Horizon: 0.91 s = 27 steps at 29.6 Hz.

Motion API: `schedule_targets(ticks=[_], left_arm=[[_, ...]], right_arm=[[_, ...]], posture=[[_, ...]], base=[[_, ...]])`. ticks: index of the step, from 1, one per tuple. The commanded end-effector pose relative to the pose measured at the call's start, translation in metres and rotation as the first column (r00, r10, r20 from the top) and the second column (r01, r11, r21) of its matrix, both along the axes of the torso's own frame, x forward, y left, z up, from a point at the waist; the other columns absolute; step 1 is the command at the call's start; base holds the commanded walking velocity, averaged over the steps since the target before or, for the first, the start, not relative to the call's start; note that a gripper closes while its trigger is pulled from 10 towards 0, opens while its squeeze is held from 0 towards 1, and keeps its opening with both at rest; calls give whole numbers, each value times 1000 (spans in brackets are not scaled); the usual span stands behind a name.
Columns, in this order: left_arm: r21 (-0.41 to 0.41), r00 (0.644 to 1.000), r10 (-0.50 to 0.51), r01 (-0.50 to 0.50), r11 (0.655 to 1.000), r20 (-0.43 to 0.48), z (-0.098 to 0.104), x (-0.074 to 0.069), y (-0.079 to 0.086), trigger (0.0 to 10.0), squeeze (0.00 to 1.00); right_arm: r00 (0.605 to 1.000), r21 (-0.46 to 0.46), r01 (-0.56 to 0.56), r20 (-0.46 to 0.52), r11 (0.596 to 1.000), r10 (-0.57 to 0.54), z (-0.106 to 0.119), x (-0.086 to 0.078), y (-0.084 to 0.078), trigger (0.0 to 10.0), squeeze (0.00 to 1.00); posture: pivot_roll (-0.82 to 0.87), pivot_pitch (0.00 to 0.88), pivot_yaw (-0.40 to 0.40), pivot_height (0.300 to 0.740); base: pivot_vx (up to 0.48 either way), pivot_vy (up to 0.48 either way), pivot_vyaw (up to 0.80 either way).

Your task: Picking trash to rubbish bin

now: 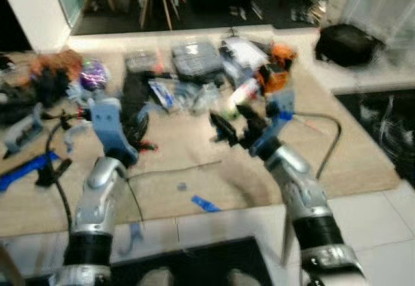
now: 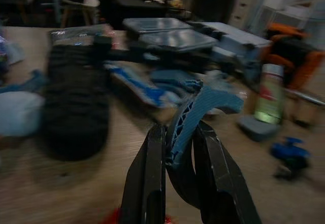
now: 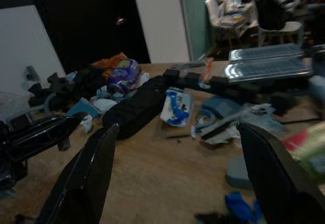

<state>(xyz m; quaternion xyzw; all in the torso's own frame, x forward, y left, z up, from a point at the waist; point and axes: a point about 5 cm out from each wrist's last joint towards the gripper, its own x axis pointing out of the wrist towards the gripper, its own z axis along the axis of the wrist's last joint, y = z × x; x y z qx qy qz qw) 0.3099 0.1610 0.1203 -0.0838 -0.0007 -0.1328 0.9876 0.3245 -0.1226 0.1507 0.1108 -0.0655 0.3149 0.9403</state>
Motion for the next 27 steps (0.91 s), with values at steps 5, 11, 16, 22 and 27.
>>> schedule_targets(ticks=[5, 11, 16, 22, 27], left_arm=[[25, 1000, -8, 8, 1000, -2, -2, 1, 0, 10000, 0], [26, 1000, -13, 13, 1000, -2, -3, 2, 0, 10000, 0], [26, 1000, -15, 15, 1000, -1, -3, 2, 0, 10000, 0], [26, 1000, -15, 15, 1000, 0, -3, 3, 0, 10000, 0], [28, 1000, -16, 16, 999, 3, -2, 3, 0, 10000, 0]], right_arm=[[1000, -2, -2, 5, 1000, 2, -2, 0, 0, 10000, 0], [1000, -2, -5, 7, 1000, 5, -3, 1, 1, 10000, 0], [1000, -4, -7, 8, 1000, 8, -3, 1, 1, 10000, 0], [1000, -4, -8, 10, 1000, 8, -2, 2, 1, 10000, 0], [1000, -4, -11, 12, 1000, 11, -2, 2, 1, 10000, 0]], posture=[[32, 0, -11, 740], [31, 0, -10, 740], [32, 0, -10, 740], [32, 0, -9, 740], [32, 0, -7, 740]], base=[[-278, 0, 0], [-277, 0, 0], [-276, 0, 0], [-283, 0, 0], [-286, 0, 0]])
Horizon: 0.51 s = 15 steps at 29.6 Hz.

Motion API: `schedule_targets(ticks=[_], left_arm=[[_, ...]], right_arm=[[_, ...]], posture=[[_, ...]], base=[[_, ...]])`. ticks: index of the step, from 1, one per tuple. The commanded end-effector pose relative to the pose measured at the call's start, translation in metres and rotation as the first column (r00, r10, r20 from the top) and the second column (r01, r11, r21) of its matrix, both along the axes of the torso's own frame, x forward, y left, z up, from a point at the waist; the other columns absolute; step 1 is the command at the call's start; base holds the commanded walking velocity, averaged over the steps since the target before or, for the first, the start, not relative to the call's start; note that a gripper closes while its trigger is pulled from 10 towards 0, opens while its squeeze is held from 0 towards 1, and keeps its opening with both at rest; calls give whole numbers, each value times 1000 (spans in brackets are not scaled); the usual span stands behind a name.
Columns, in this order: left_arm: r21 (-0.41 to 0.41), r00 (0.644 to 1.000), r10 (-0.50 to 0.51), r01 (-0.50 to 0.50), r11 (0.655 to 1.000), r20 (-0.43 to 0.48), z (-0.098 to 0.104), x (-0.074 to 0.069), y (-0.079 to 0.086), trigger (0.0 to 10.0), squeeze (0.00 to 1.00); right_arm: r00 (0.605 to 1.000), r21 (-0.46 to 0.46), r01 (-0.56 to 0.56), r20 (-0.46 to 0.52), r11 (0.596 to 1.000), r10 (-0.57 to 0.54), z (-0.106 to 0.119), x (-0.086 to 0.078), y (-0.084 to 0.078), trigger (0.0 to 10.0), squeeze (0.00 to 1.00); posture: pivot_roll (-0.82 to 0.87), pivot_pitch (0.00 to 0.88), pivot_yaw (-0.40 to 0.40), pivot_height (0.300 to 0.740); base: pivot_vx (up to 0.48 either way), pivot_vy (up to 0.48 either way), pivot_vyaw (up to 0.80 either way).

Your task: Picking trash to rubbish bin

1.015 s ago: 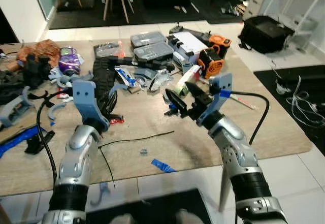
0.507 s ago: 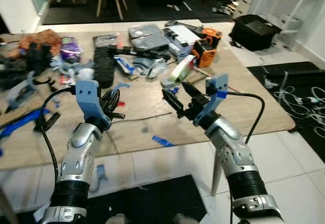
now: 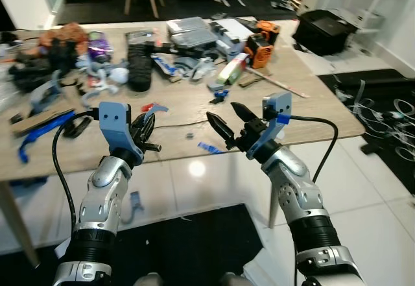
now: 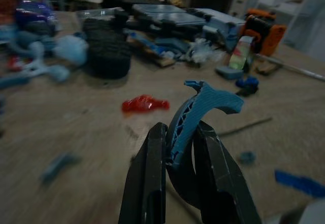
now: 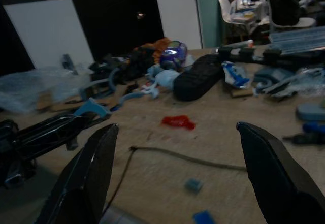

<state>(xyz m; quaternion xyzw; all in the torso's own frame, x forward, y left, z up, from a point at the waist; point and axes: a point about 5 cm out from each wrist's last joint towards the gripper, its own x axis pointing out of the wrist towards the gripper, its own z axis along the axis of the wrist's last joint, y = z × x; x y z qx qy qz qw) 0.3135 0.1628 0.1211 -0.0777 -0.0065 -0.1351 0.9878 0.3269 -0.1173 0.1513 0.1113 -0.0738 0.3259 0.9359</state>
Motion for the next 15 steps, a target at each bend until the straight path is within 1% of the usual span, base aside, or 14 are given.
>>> schedule_targets(ticks=[1, 15], left_arm=[[18, 1000, -12, 13, 1000, -10, -3, 0, -2, 10000, 0], [18, 1000, -15, 15, 1000, -10, -3, 0, -2, 10000, 0]], right_arm=[[1000, -9, 11, -6, 1000, -11, -2, 0, -4, 10000, 0], [1000, -7, 8, -17, 1000, -8, -3, 1, -4, 10000, 0]], posture=[[32, 0, -7, 740], [29, 0, -4, 740]], base=[[-285, 0, 0], [-285, 0, 0]])
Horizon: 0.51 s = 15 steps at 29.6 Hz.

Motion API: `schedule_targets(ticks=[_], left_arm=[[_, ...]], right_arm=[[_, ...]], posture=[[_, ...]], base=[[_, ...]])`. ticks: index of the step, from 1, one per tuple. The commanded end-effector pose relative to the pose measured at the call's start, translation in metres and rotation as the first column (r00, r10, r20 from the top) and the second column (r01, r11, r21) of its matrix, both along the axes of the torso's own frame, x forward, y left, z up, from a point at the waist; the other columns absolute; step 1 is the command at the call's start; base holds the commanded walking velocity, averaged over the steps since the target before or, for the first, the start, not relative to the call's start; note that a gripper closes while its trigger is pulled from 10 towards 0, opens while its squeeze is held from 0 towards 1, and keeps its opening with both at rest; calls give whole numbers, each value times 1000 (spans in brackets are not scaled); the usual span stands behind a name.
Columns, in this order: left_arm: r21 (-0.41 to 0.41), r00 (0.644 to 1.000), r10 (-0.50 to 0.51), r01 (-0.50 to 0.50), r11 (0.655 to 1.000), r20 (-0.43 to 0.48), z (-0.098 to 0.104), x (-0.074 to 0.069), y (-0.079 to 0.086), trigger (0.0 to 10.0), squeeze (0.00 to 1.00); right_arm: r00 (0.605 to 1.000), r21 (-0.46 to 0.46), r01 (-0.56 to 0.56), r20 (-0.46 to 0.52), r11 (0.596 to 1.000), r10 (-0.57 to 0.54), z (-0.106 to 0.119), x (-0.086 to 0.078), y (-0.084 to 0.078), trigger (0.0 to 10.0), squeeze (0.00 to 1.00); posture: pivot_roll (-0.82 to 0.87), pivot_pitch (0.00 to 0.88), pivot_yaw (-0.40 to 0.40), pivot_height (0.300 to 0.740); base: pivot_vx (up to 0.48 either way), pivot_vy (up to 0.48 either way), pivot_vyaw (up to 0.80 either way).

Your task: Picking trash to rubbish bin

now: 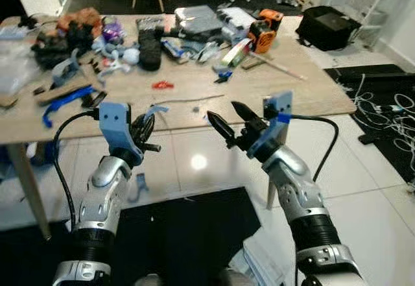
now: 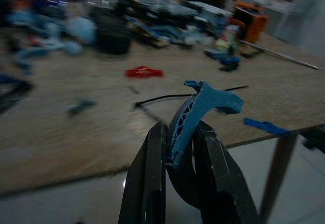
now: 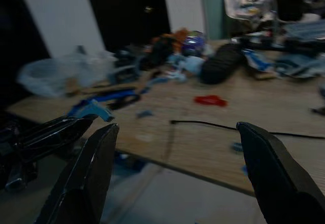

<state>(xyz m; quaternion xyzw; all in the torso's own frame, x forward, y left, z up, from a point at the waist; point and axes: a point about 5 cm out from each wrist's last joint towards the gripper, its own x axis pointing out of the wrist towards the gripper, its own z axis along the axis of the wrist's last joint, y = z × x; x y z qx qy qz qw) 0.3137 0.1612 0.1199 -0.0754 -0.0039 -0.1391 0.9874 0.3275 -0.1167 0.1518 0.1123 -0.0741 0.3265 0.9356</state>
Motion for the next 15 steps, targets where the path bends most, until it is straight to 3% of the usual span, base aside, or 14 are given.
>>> schedule_targets(ticks=[1, 5, 15], left_arm=[[13, 1000, -6, 6, 1000, -6, -2, 0, 0, 10000, 0], [11, 1000, -7, 7, 1000, -7, -2, 0, -1, 10000, 0], [11, 1000, -14, 14, 1000, -19, -3, 0, -1, 10000, 0]], right_arm=[[1000, -9, 9, -17, 1000, -9, -3, 0, -5, 10000, 0], [1000, -10, 6, -21, 1000, -6, -4, 0, -5, 10000, 0], [1000, -15, -2, -31, 1000, 2, -4, 1, -4, 10000, 0]], posture=[[29, 0, -4, 740], [28, 0, -3, 740], [28, 0, -3, 740]], base=[[-285, 0, 0], [-274, 0, 0], [0, 0, -800]])
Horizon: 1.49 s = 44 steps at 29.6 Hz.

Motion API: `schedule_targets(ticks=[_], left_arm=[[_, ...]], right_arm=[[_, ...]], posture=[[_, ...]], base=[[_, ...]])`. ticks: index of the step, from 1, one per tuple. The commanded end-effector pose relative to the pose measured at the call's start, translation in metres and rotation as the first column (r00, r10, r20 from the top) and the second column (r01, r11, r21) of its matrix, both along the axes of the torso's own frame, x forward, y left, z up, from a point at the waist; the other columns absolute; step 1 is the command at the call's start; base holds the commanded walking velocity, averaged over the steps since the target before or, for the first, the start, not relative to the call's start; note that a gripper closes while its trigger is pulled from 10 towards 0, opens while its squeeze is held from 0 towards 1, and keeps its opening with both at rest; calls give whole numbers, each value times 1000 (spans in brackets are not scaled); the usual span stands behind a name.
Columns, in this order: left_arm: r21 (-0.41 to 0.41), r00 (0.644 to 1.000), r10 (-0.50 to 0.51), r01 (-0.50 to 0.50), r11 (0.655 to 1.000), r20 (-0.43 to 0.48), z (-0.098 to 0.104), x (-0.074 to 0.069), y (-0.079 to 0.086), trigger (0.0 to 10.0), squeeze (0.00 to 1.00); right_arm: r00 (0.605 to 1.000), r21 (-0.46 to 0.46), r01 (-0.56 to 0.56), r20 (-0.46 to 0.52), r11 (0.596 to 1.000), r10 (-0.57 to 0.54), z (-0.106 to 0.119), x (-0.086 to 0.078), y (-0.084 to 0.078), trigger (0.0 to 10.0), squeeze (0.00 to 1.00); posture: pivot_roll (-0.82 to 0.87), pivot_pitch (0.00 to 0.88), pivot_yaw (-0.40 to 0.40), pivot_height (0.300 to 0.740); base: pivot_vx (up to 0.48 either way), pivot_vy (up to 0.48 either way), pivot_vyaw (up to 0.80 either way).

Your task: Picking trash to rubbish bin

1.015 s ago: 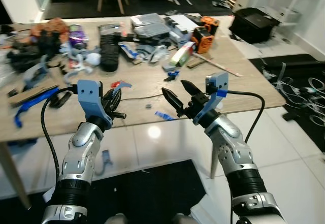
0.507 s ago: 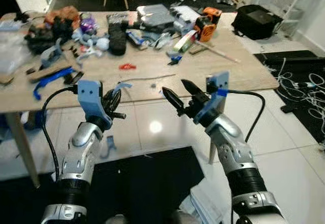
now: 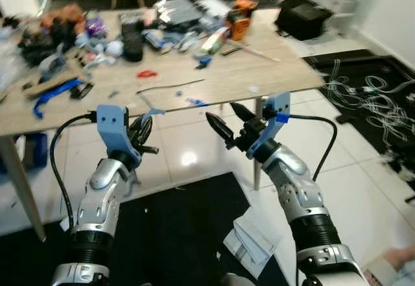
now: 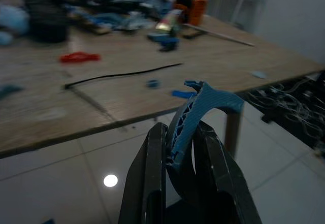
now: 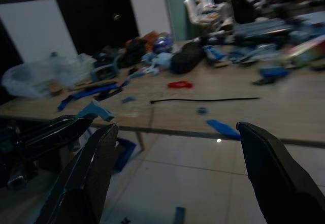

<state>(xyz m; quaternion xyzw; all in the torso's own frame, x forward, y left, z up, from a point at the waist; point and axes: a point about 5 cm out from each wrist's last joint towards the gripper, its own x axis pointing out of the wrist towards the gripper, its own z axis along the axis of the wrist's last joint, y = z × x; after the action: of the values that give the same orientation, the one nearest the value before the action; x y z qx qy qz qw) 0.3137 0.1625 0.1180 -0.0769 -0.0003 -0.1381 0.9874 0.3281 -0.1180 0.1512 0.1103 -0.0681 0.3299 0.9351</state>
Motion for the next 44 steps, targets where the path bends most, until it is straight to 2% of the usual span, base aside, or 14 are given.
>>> schedule_targets(ticks=[1, 44], left_arm=[[13, 1000, -17, 17, 1000, -13, -2, 0, -2, 10000, 0], [4, 998, -58, 58, 998, -30, -5, 0, -5, 10000, 0]], right_arm=[[1000, -7, 5, -24, 1000, -5, -4, 0, -2, 10000, 0], [999, -9, -11, -41, 1000, 10, -7, 1, -2, 10000, 0]], posture=[[28, 0, -3, 740], [27, 0, -7, 740]], base=[[0, 0, -800], [0, 0, -800]])
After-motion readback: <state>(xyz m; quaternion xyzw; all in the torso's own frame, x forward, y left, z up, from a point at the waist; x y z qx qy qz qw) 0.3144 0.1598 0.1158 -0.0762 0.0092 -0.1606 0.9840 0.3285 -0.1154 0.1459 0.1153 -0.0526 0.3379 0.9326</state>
